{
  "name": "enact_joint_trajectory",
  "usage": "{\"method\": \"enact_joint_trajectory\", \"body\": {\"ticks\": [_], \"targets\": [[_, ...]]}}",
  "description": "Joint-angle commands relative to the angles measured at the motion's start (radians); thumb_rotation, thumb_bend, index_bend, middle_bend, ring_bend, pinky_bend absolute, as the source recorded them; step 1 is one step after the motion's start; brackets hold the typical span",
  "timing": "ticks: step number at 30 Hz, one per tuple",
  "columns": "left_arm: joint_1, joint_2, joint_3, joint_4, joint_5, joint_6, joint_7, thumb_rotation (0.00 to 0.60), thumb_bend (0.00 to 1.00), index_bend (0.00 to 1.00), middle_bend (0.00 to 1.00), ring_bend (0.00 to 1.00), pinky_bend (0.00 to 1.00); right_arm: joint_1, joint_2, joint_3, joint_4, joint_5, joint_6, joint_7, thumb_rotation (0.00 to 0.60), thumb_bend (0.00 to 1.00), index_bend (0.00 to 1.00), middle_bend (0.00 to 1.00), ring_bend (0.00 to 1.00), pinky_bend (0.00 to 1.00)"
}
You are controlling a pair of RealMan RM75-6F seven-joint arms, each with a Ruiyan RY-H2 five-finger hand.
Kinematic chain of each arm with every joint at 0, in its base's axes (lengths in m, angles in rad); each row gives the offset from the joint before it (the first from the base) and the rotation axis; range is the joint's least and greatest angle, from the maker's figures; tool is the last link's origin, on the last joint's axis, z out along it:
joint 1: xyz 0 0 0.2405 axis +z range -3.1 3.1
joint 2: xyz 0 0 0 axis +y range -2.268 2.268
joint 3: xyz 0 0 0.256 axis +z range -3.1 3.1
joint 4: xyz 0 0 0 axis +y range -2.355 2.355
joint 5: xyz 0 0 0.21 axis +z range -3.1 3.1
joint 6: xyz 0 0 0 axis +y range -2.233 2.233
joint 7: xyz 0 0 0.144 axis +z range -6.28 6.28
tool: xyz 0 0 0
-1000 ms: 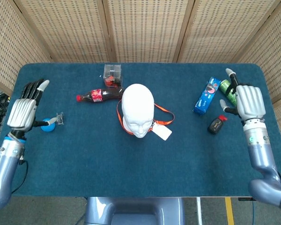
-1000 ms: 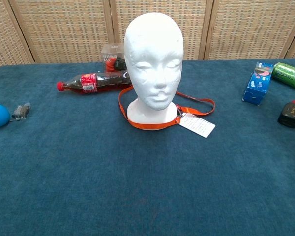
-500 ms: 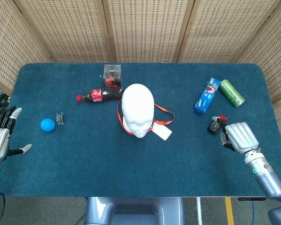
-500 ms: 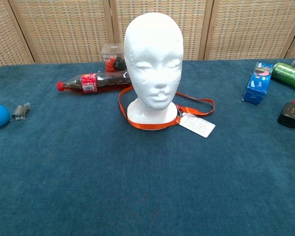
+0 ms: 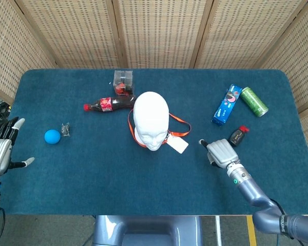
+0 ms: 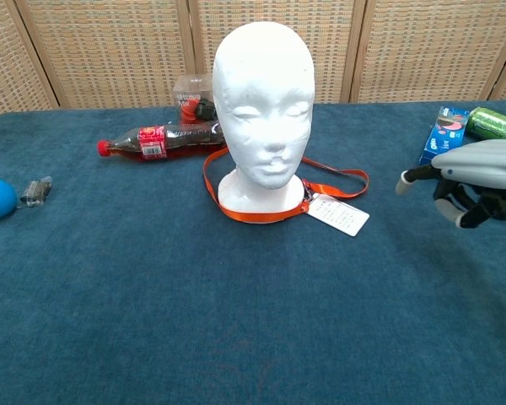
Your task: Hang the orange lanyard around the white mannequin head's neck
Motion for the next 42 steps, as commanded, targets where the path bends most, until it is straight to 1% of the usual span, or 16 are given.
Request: {"method": "enact_joint_trajectory", "body": {"ticks": [1,6,16,26,33,42], "targets": [[-0.003,-0.005,-0.005,0.004,-0.001,-0.009,0.003,0.600,0.00,0.00,0.00,0.00,0.00,0.046,-0.072,0.017,0.033,0.081,-0.023,-0.066,0.600,0.87,0.23,0.77,0.67,0.88],[-0.007,-0.011,-0.012,0.008,-0.006,-0.023,0.009,0.600,0.00,0.00,0.00,0.00,0.00,0.076,-0.117,0.020,0.055,0.141,-0.025,-0.107,0.600,0.87,0.23,0.77,0.67,0.88],[-0.006,-0.011,-0.015,0.011,-0.004,-0.035,0.010,0.600,0.00,0.00,0.00,0.00,0.00,0.100,-0.145,0.008,0.080,0.192,-0.022,-0.146,0.600,0.87,0.25,0.78,0.67,0.88],[-0.003,-0.014,-0.023,0.010,0.001,-0.034,0.013,0.600,0.00,0.00,0.00,0.00,0.00,0.111,-0.172,-0.017,0.105,0.189,-0.024,-0.148,0.600,0.87,0.25,0.78,0.67,0.88],[-0.001,-0.013,-0.028,0.012,0.002,-0.037,0.006,0.600,0.00,0.00,0.00,0.00,0.00,0.116,-0.178,-0.037,0.103,0.191,-0.026,-0.159,0.600,0.87,0.26,0.78,0.67,0.88],[0.002,-0.012,-0.032,0.011,0.005,-0.039,0.004,0.600,0.00,0.00,0.00,0.00,0.00,0.116,-0.144,-0.064,0.022,0.140,-0.018,-0.151,0.600,0.87,0.30,0.78,0.67,0.88]]}}
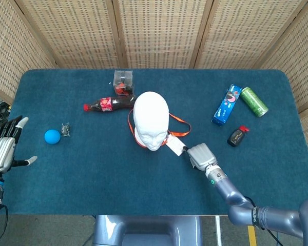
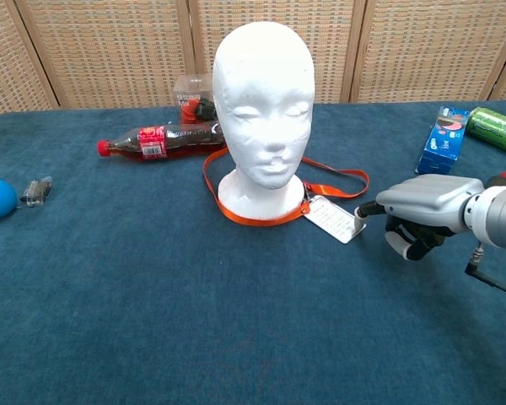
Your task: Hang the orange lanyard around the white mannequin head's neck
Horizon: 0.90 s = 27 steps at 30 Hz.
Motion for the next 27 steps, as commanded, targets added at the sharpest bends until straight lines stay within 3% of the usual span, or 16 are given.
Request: {"method": "enact_joint_trajectory", "body": {"ticks": [1,27], "targets": [[0.001,0.000,0.000,0.000,0.001,-0.001,0.001,0.600,0.00,0.00,0.00,0.00,0.00,0.000,0.020,-0.015,-0.037,-0.029,0.002,0.003,0.600,0.87,0.30,0.78,0.67,0.88],[0.003,-0.005,-0.004,-0.003,0.004,-0.008,0.015,0.600,0.00,0.00,0.00,0.00,0.00,-0.026,0.175,-0.156,-0.280,-0.241,-0.008,-0.002,0.600,0.87,0.32,0.78,0.67,0.88]]}}
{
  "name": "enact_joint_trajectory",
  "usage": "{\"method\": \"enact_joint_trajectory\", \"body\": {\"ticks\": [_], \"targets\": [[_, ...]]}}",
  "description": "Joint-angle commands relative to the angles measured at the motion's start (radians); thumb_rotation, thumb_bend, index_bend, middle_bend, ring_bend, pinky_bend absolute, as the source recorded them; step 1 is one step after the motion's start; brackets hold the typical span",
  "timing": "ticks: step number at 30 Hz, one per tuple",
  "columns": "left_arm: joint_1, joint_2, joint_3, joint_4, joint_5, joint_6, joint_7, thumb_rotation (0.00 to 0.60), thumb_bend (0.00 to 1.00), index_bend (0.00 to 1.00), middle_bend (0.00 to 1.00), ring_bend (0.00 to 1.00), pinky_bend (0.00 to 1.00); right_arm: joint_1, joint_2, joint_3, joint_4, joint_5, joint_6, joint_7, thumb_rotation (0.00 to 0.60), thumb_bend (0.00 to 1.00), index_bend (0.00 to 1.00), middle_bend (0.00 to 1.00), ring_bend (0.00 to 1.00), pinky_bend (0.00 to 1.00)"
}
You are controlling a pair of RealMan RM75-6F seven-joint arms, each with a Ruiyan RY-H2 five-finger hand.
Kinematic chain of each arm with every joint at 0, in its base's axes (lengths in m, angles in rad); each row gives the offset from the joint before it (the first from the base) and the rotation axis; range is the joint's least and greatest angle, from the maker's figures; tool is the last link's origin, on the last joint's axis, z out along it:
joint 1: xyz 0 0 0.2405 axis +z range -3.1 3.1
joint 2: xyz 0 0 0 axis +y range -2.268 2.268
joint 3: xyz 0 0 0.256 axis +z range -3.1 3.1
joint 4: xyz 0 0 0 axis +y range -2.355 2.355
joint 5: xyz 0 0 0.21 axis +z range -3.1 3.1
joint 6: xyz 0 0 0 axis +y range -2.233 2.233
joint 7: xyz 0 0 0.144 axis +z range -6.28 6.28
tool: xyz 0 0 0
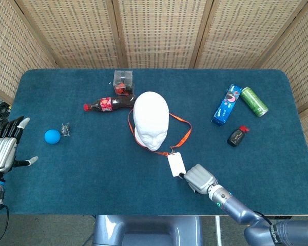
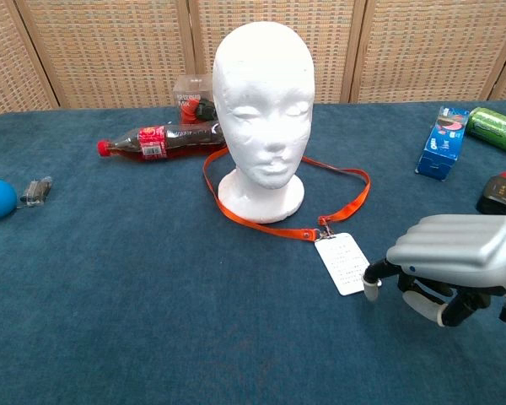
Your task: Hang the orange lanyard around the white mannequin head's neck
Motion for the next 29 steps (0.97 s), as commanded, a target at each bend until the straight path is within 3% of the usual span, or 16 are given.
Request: {"method": "enact_joint_trajectory", "body": {"ticks": [1,11,16,20,23,25,27,29], "targets": [[0.000,0.000,0.000,0.000,0.001,0.000,0.001,0.600,0.00,0.00,0.00,0.00,0.00,-0.003,0.012,-0.014,-0.018,-0.021,-0.003,-0.003,0.600,0.87,0.32,0.78,0.67,0.88],[0.004,0.002,-0.001,-0.001,0.005,0.005,-0.003,0.600,0.00,0.00,0.00,0.00,0.00,-0.034,0.085,-0.008,-0.089,-0.139,0.080,0.043,0.600,0.87,0.32,0.78,0.67,0.88],[0.011,0.005,0.004,-0.008,0.021,0.017,-0.006,0.600,0.00,0.00,0.00,0.00,0.00,-0.095,0.222,-0.008,-0.142,-0.273,0.220,0.136,0.600,0.87,0.33,0.78,0.67,0.88],[0.030,0.013,0.014,-0.022,0.046,0.048,-0.007,0.600,0.00,0.00,0.00,0.00,0.00,-0.187,0.320,-0.020,-0.097,-0.421,0.408,0.280,0.600,0.82,0.32,0.75,0.64,0.85],[0.049,0.019,0.024,-0.033,0.066,0.077,-0.004,0.600,0.00,0.00,0.00,0.00,0.00,-0.269,0.340,-0.010,0.001,-0.484,0.579,0.426,0.600,0.51,0.25,0.58,0.50,0.66],[0.080,0.026,0.043,-0.043,0.093,0.120,0.001,0.600,0.00,0.00,0.00,0.00,0.00,-0.362,0.336,0.007,0.107,-0.454,0.725,0.559,0.600,0.17,0.12,0.29,0.20,0.30],[0.103,0.027,0.058,-0.048,0.114,0.149,0.002,0.600,0.00,0.00,0.00,0.00,0.00,-0.415,0.316,0.018,0.189,-0.438,0.787,0.614,0.600,0.02,0.03,0.07,0.02,0.06],[0.116,0.026,0.066,-0.047,0.123,0.164,0.004,0.600,0.00,0.00,0.00,0.00,0.00,-0.446,0.300,0.028,0.237,-0.426,0.817,0.622,0.600,0.00,0.00,0.00,0.00,0.00]]}}
